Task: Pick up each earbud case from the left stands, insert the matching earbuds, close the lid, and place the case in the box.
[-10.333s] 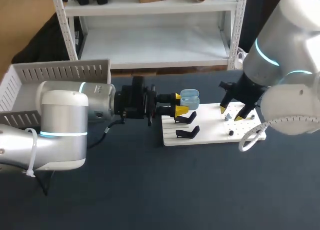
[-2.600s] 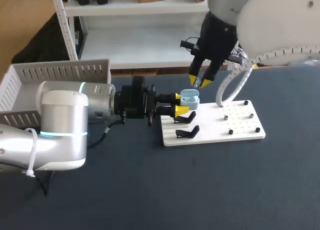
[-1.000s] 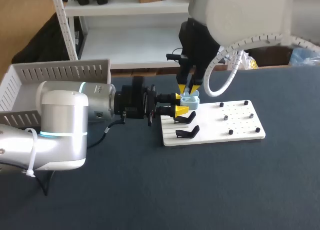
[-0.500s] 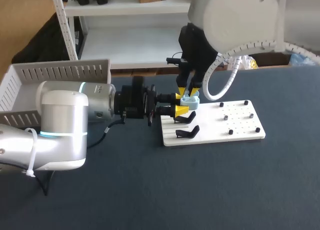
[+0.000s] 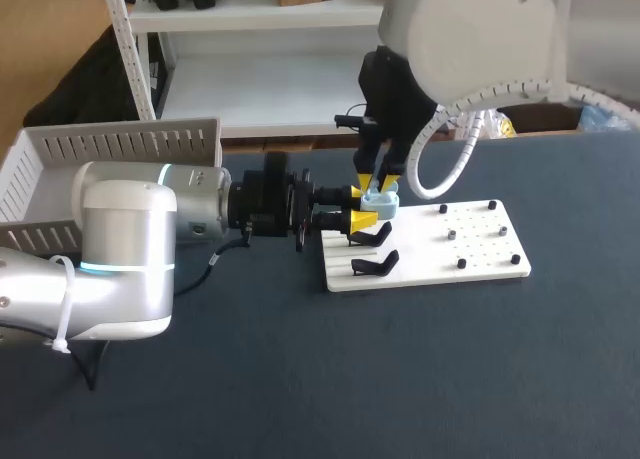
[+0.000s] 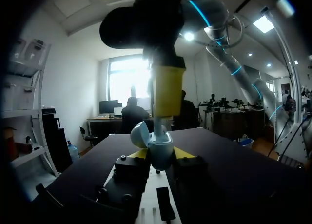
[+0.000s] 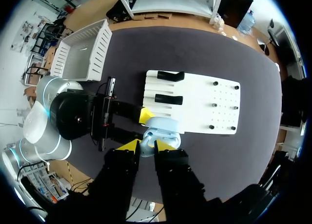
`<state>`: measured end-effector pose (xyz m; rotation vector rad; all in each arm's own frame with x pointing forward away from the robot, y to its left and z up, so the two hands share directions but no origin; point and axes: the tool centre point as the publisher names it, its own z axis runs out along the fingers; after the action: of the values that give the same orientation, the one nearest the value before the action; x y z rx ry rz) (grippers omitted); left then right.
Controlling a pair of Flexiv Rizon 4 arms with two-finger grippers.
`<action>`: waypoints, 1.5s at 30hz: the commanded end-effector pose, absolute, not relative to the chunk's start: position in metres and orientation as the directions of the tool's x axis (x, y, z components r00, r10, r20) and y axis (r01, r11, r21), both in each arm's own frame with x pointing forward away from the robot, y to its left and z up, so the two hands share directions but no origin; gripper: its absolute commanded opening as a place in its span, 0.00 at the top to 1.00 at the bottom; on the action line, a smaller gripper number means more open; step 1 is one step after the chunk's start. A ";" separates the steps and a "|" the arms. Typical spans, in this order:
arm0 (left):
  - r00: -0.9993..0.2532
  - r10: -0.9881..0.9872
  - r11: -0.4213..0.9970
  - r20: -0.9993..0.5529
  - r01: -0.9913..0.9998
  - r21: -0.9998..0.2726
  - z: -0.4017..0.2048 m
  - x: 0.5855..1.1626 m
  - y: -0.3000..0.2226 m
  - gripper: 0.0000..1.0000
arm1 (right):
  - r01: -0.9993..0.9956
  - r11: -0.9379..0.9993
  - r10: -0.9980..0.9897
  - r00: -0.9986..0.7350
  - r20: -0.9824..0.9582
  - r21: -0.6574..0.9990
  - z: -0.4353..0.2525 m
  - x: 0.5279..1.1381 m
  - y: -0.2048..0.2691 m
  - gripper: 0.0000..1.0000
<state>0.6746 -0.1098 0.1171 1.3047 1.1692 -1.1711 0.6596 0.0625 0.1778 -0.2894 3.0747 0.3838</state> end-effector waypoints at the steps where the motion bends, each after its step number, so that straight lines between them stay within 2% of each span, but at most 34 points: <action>1: 0.069 0.039 -0.045 -0.997 0.997 0.068 0.116 0.675 -0.110 1.00 | -0.190 0.952 -0.185 -0.982 -0.045 0.241 0.178 0.661 0.065 1.00; 45: 0.069 0.039 -0.045 -0.997 0.997 0.068 0.116 0.675 -0.110 1.00 | -0.178 0.950 -0.175 -0.984 -0.034 0.255 0.168 0.665 0.062 1.00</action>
<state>0.6746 -0.1098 0.1171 1.3047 1.1693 -1.1711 0.6628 0.0611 0.1696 -0.2782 3.0891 0.4054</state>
